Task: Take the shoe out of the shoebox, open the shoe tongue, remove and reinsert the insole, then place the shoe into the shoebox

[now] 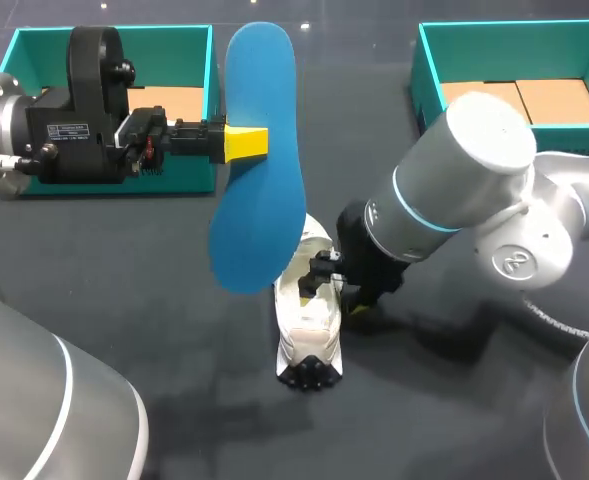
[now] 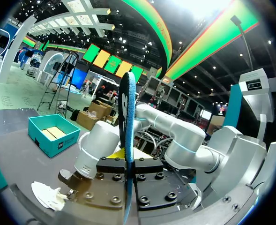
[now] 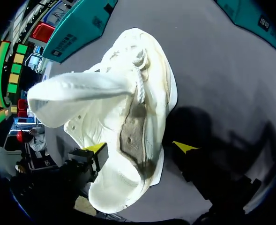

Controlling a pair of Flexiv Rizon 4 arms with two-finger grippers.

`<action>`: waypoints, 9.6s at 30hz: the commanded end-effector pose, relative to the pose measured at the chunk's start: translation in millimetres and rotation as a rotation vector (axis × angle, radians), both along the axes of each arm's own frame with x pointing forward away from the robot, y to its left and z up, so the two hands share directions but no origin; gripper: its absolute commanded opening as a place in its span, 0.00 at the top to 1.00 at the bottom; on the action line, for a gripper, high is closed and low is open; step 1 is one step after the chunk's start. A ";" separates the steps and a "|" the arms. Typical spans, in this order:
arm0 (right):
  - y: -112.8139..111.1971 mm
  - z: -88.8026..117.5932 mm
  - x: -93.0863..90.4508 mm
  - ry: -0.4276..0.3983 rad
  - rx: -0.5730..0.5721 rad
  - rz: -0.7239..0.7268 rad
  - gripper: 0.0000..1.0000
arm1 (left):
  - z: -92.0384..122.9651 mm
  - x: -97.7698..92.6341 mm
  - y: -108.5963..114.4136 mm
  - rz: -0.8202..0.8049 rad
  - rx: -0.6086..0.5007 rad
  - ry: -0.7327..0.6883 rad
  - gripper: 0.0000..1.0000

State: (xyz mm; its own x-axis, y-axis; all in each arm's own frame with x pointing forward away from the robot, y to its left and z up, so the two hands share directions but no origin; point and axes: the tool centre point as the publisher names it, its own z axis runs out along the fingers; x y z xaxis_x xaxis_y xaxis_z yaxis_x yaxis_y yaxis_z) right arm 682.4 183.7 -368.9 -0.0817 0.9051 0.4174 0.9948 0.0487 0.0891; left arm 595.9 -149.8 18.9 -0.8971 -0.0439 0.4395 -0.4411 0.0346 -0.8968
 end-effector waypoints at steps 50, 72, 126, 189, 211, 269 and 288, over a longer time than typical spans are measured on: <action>-41.8 138.9 16.2 -0.013 0.794 0.041 0.00 | -0.8 0.2 -1.6 0.000 -0.001 0.000 1.00; -45.0 178.9 15.6 0.049 0.993 0.028 0.00 | -2.9 3.2 -0.5 0.000 -0.049 -0.102 1.00; -42.1 207.3 23.9 0.123 1.117 0.039 0.00 | -93.3 71.2 -7.4 -0.198 -0.005 -1.760 1.00; 20.8 201.0 33.3 0.082 1.095 0.072 0.38 | -201.6 98.8 -38.3 -0.156 0.105 -2.044 1.00; 30.0 196.6 42.8 0.084 1.098 0.062 0.65 | -204.6 103.4 -43.3 -0.147 0.113 -2.054 1.00; 34.2 174.3 26.2 0.101 1.138 0.001 1.00 | -148.6 113.6 42.2 -0.515 0.340 -1.986 0.00; 36.5 170.8 24.0 0.112 1.143 -0.004 1.00 | -125.7 127.2 36.0 -0.657 0.485 -1.990 0.00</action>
